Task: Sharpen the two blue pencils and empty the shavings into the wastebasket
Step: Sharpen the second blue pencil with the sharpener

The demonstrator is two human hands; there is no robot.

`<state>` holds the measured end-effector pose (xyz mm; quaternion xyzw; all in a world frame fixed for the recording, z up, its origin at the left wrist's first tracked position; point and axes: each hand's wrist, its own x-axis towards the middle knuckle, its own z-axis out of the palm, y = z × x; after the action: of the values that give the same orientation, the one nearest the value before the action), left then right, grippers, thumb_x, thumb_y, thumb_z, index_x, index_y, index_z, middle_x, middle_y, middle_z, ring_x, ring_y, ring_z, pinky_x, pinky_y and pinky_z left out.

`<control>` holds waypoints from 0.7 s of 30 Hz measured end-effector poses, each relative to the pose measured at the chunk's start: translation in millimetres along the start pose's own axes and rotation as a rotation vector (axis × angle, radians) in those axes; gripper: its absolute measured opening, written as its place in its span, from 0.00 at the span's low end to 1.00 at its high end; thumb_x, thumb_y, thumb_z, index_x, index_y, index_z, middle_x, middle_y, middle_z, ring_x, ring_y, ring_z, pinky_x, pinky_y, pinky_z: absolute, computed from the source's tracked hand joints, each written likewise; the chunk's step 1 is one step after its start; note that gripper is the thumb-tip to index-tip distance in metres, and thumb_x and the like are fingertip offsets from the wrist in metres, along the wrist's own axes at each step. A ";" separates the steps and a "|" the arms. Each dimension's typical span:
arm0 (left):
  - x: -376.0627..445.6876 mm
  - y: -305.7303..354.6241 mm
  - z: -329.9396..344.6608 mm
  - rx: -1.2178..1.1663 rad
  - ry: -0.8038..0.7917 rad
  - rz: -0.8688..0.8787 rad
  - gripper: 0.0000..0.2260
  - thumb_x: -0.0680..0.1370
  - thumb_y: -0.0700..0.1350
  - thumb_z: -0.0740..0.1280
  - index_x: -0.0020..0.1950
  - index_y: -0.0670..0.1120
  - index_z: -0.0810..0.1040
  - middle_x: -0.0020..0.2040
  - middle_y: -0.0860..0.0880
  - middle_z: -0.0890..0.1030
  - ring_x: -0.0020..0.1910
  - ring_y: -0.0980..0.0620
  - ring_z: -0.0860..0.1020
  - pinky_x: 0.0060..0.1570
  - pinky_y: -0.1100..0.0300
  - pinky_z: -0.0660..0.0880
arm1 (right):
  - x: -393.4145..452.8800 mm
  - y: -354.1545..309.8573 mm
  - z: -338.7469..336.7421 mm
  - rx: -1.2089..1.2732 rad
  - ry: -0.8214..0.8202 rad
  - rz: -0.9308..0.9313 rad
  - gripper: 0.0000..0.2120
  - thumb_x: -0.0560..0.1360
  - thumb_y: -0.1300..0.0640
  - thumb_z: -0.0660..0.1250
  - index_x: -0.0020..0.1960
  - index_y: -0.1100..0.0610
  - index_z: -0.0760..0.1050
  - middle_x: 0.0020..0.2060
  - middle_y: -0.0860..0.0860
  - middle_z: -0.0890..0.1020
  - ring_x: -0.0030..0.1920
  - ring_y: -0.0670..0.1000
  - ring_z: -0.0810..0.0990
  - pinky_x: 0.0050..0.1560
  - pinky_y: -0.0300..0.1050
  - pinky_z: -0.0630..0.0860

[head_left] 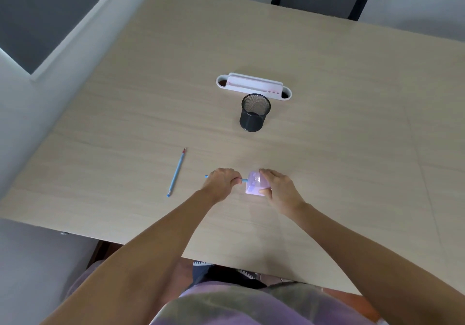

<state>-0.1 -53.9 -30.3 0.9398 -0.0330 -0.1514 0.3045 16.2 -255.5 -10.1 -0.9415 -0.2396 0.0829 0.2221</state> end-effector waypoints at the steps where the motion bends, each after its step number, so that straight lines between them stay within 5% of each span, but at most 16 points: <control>1: -1.3 0.7 -1.0 0.003 -0.004 -0.003 0.09 0.80 0.45 0.60 0.51 0.45 0.80 0.48 0.46 0.82 0.47 0.45 0.77 0.47 0.53 0.72 | 0.0 -0.7 0.1 -0.007 -0.004 -0.004 0.21 0.67 0.67 0.69 0.59 0.62 0.73 0.52 0.58 0.80 0.48 0.61 0.78 0.45 0.40 0.71; 6: -0.9 16.1 -8.3 0.166 -0.113 -0.012 0.12 0.80 0.42 0.59 0.62 0.46 0.74 0.57 0.45 0.77 0.58 0.43 0.74 0.55 0.52 0.69 | -4.9 3.6 0.1 0.063 -0.080 0.046 0.30 0.69 0.64 0.70 0.68 0.61 0.65 0.64 0.59 0.72 0.59 0.60 0.74 0.56 0.47 0.73; 10: -6.7 32.0 -10.6 0.254 -0.099 0.003 0.38 0.69 0.34 0.64 0.76 0.47 0.52 0.74 0.45 0.56 0.74 0.45 0.53 0.72 0.50 0.56 | -24.2 13.2 -7.9 0.263 -0.026 0.165 0.45 0.65 0.62 0.74 0.74 0.56 0.53 0.71 0.51 0.59 0.70 0.48 0.59 0.61 0.39 0.65; 12: -3.7 44.8 -9.7 0.338 -0.066 0.068 0.42 0.68 0.35 0.68 0.76 0.47 0.48 0.76 0.45 0.51 0.75 0.44 0.48 0.73 0.47 0.52 | -37.2 24.3 -8.7 0.221 0.082 0.242 0.36 0.65 0.65 0.72 0.70 0.59 0.63 0.66 0.55 0.67 0.65 0.52 0.68 0.57 0.38 0.63; 15: 7.5 64.3 1.6 0.490 -0.098 0.159 0.44 0.66 0.41 0.74 0.75 0.45 0.51 0.75 0.45 0.53 0.75 0.45 0.51 0.72 0.44 0.53 | -46.8 38.8 -2.3 0.097 0.027 0.296 0.20 0.65 0.67 0.71 0.57 0.61 0.76 0.52 0.61 0.79 0.53 0.60 0.78 0.50 0.38 0.64; 21: 25.6 84.6 29.3 0.679 -0.063 -0.032 0.26 0.70 0.47 0.70 0.64 0.43 0.65 0.62 0.45 0.72 0.64 0.44 0.67 0.68 0.47 0.59 | -30.2 32.0 7.6 0.092 -0.074 0.255 0.08 0.71 0.66 0.67 0.49 0.59 0.80 0.41 0.57 0.76 0.40 0.60 0.78 0.44 0.46 0.74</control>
<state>17.9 -143.0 -10.4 0.9828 -0.0762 -0.1657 -0.0292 1.1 -292.5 -29.9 -0.9494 -0.1219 0.1559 0.2439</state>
